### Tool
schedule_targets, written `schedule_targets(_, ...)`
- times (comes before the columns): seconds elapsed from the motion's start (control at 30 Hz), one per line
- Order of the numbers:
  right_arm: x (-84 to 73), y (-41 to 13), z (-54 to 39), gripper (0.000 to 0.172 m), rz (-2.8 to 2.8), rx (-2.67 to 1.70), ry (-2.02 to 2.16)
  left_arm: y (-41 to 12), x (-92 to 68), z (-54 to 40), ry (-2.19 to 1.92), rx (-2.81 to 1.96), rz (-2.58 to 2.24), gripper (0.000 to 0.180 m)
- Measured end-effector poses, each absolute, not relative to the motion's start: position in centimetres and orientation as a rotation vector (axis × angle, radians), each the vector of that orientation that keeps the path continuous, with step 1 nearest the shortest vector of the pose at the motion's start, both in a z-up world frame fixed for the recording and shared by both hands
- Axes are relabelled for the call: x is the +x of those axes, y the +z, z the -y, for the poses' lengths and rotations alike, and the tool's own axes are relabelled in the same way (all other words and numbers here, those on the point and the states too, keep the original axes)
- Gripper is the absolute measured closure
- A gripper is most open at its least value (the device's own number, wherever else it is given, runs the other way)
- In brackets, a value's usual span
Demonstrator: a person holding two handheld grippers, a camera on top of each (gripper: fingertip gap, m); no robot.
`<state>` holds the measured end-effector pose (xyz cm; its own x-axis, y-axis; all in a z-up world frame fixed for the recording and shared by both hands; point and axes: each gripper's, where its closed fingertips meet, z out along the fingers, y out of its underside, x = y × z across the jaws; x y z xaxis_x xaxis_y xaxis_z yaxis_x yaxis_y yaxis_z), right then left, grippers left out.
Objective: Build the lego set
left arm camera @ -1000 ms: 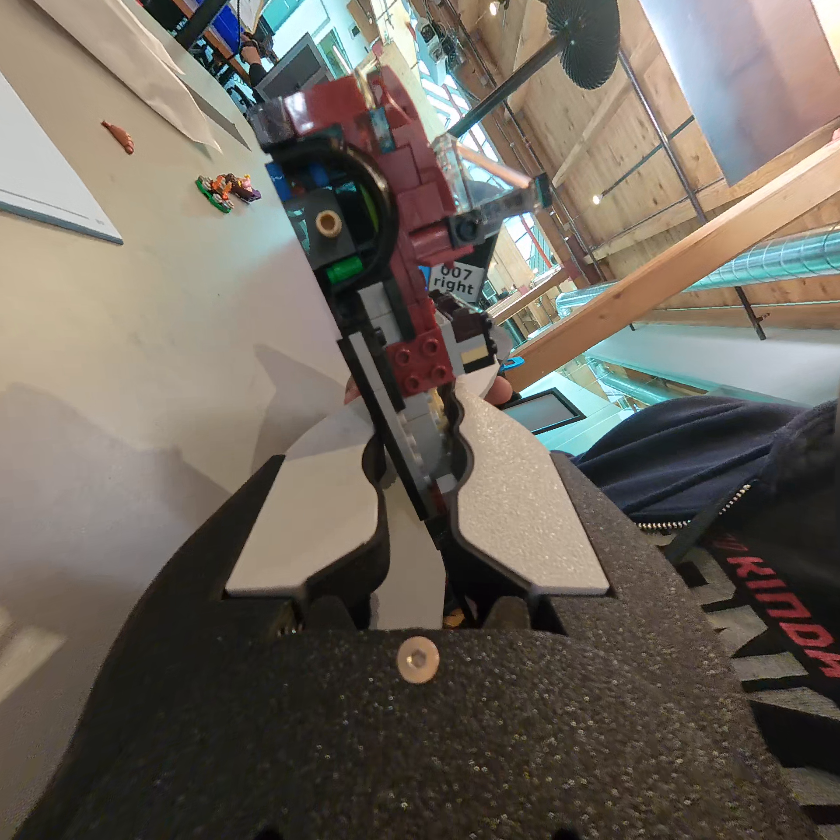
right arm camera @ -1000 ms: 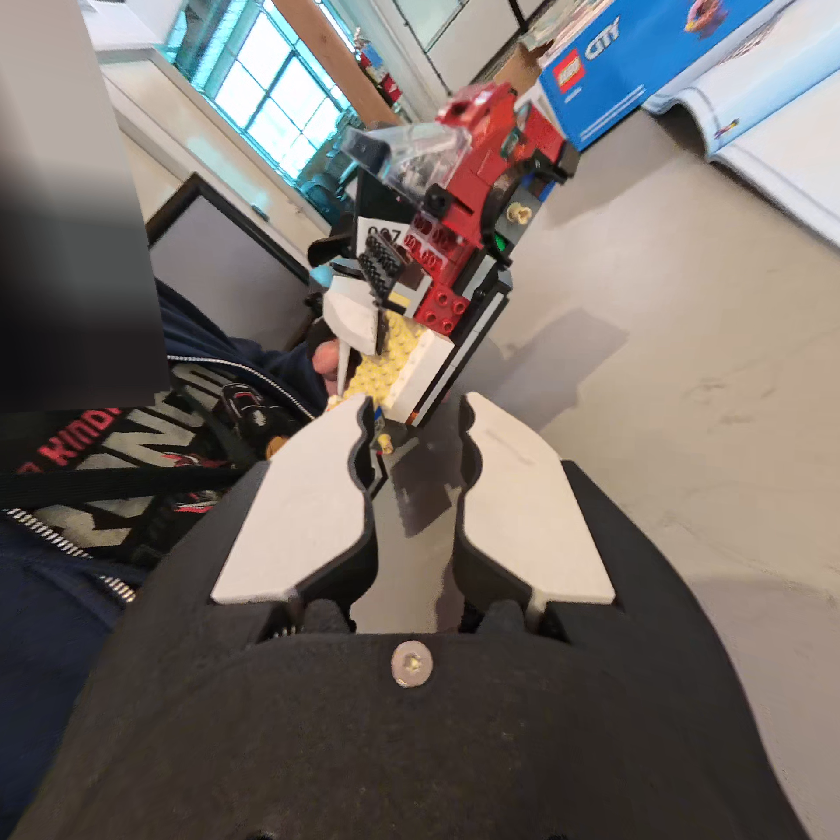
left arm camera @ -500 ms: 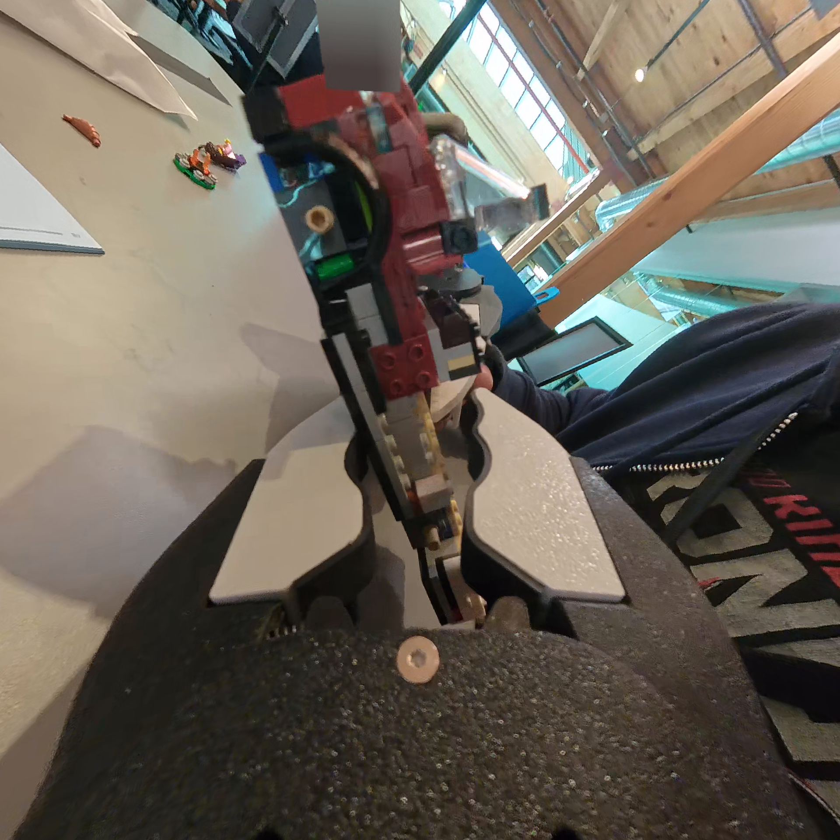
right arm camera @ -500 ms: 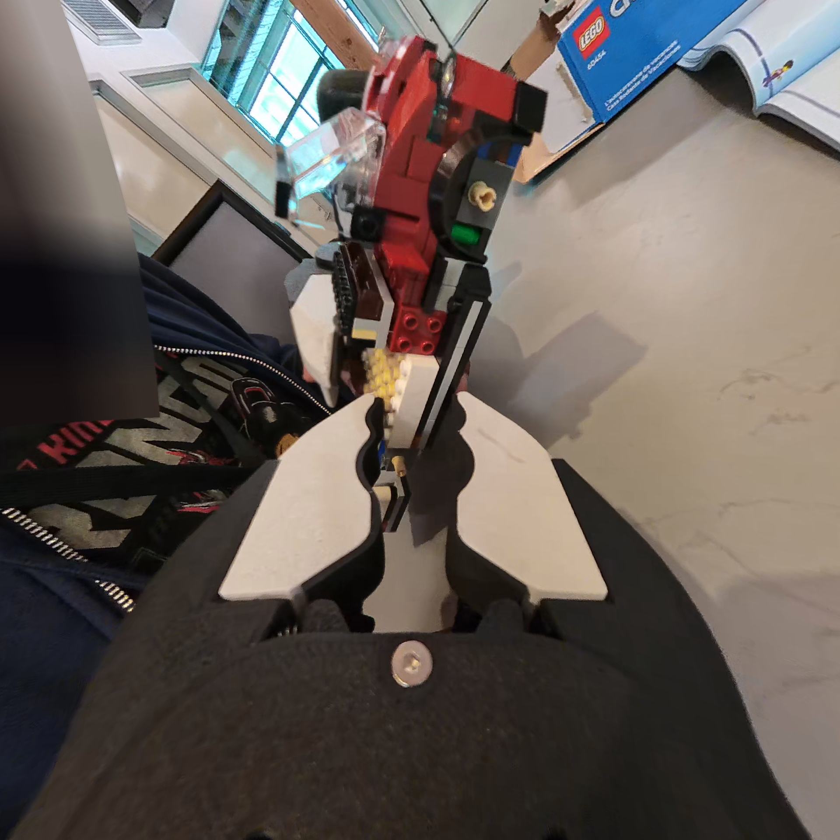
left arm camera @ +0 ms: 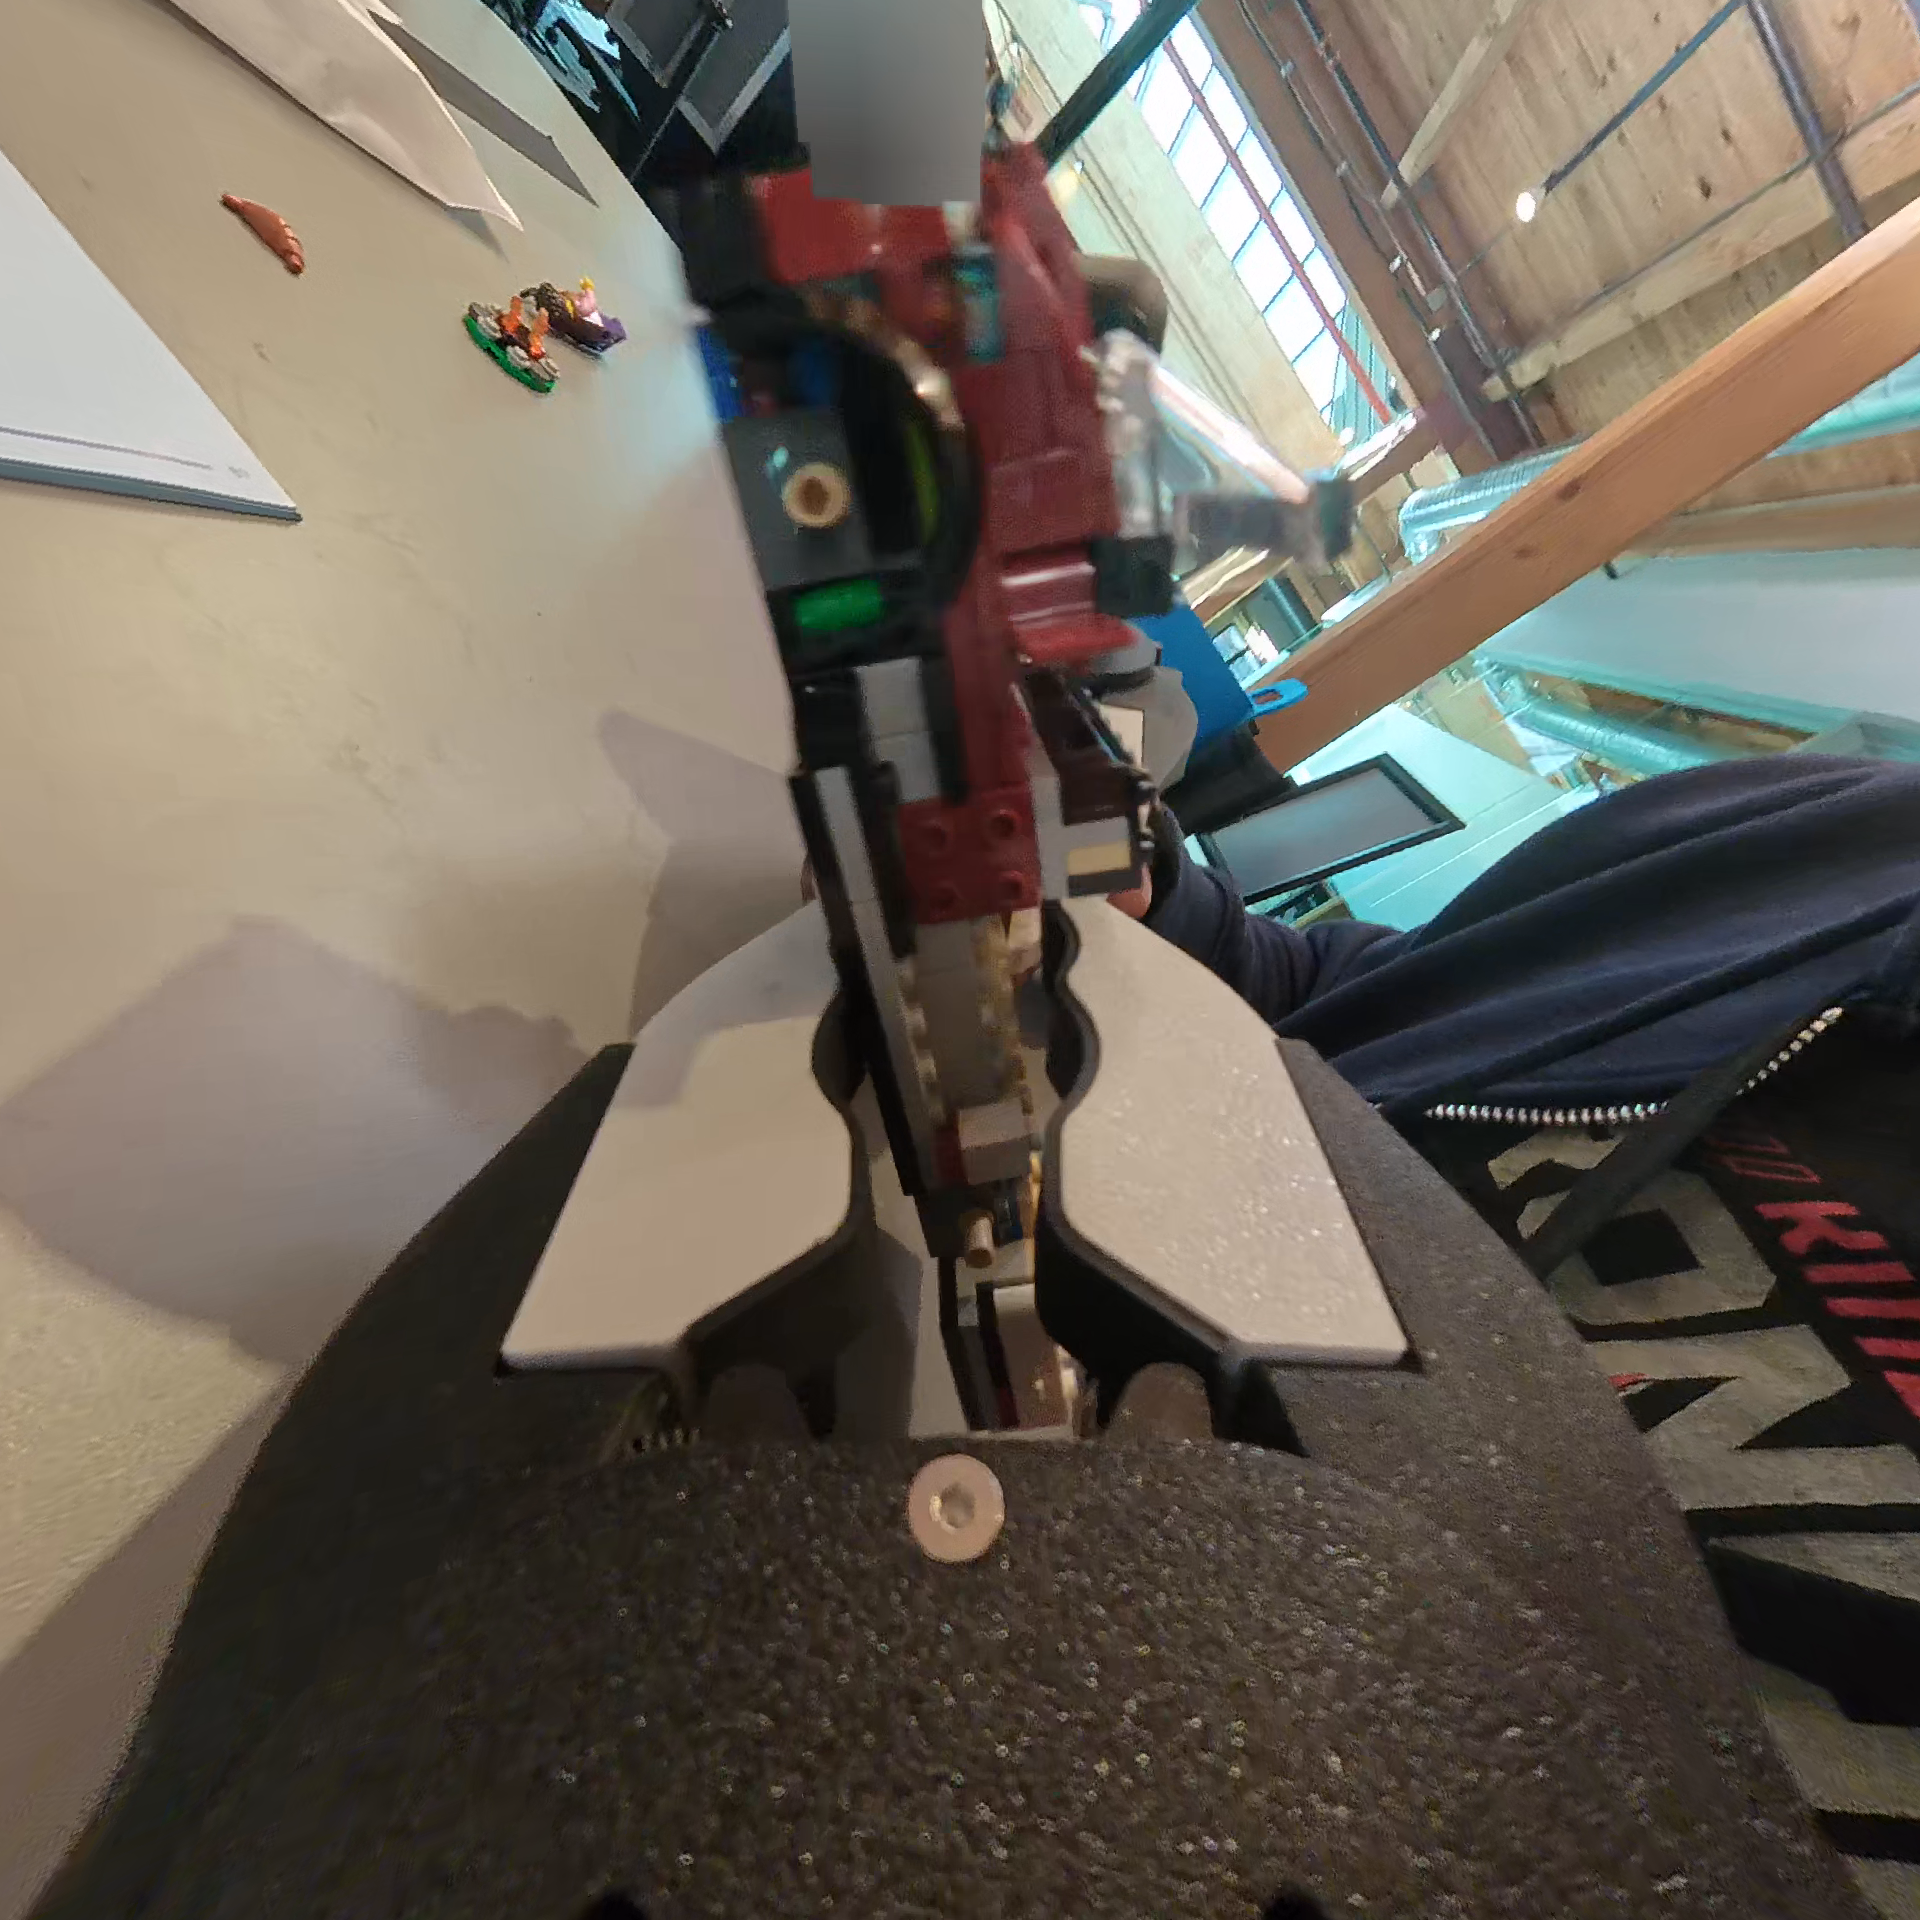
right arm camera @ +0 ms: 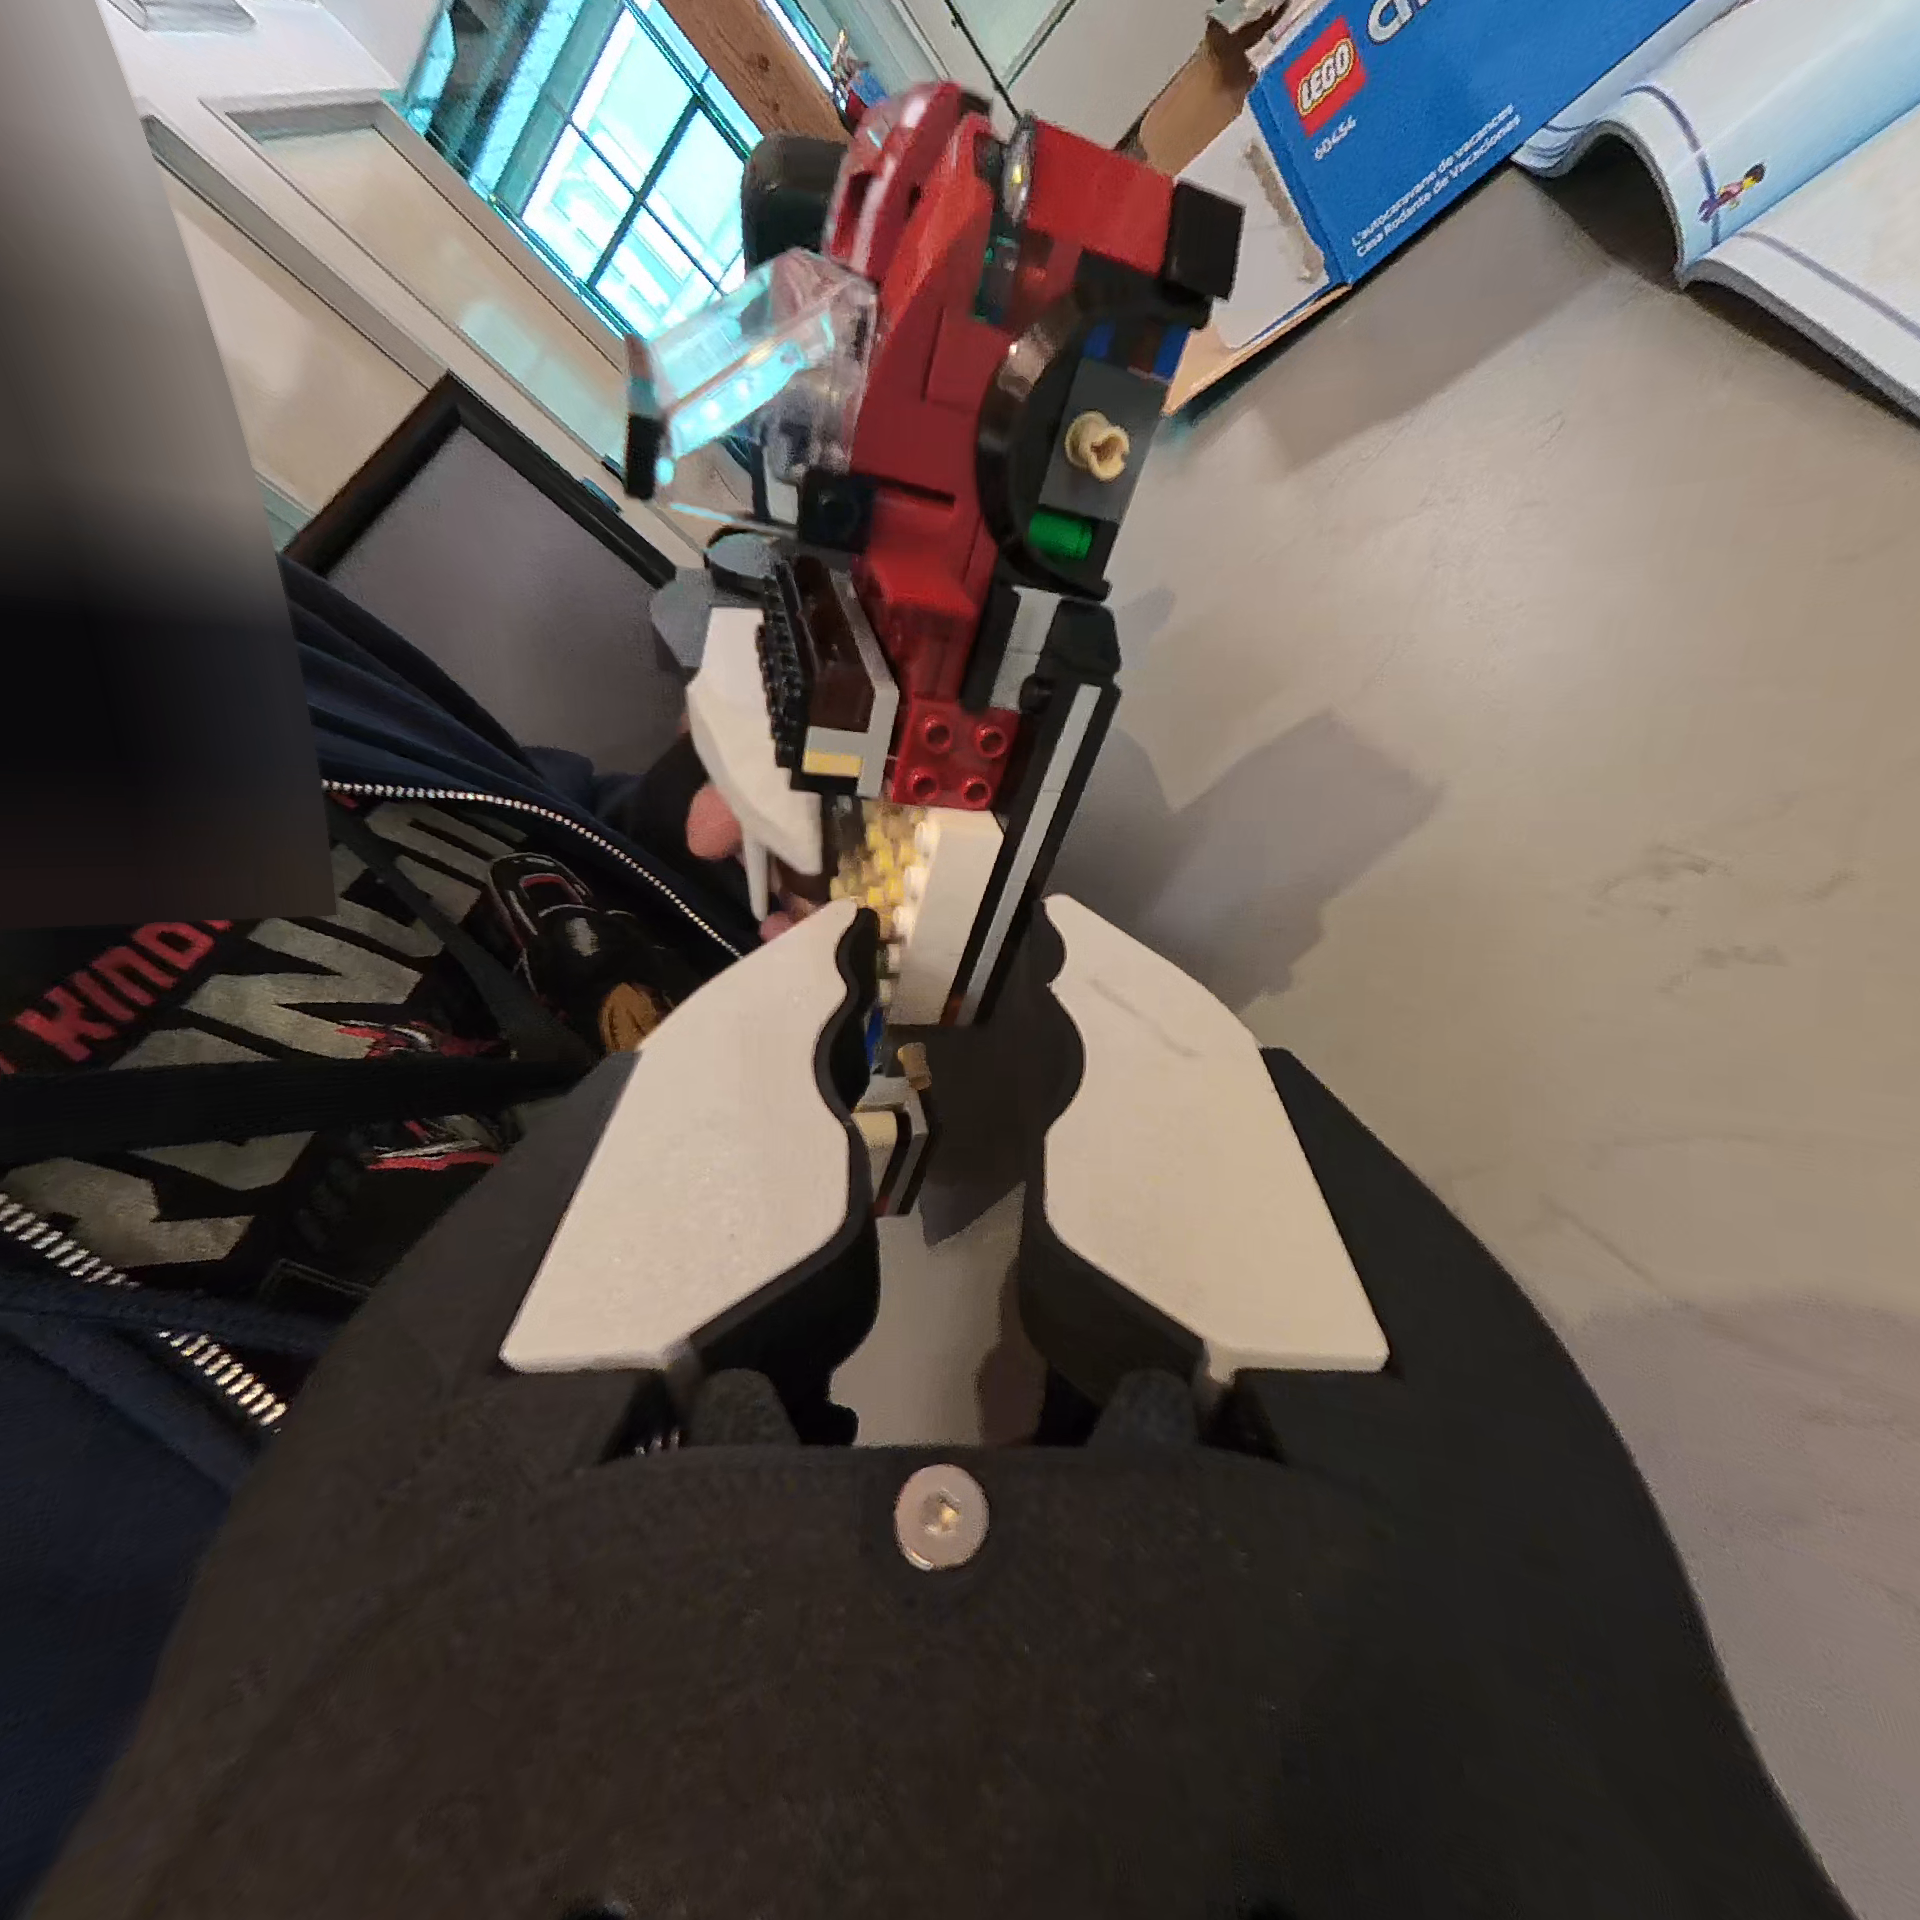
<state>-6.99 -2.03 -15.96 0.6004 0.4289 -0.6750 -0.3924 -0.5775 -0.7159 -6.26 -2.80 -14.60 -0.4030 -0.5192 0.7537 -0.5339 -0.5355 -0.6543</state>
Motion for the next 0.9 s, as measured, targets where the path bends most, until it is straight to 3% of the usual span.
schedule_targets(0.07, -7.1, -16.1, 1.9, 0.144, 0.045, -1.907, 1.07, -14.4, -6.1, 2.5, 2.162, 1.708, 1.427, 0.159)
schedule_targets(0.27, -7.1, -15.4, 1.7, 0.143, 0.047, -1.891, 1.031, -13.9, -6.2, 2.2, 2.214, 1.665, 1.359, 0.159)
schedule_targets(0.73, -5.9, -9.6, 0.3, 0.115, 0.012, -1.758, 0.817, -11.2, -5.8, 0.7, 2.457, 1.398, 1.456, 0.16)
schedule_targets(0.9, -5.2, -8.7, -0.1, 0.113, -0.027, -1.728, 0.745, -10.2, -5.7, 0.6, 2.54, 1.238, 1.474, 0.16)
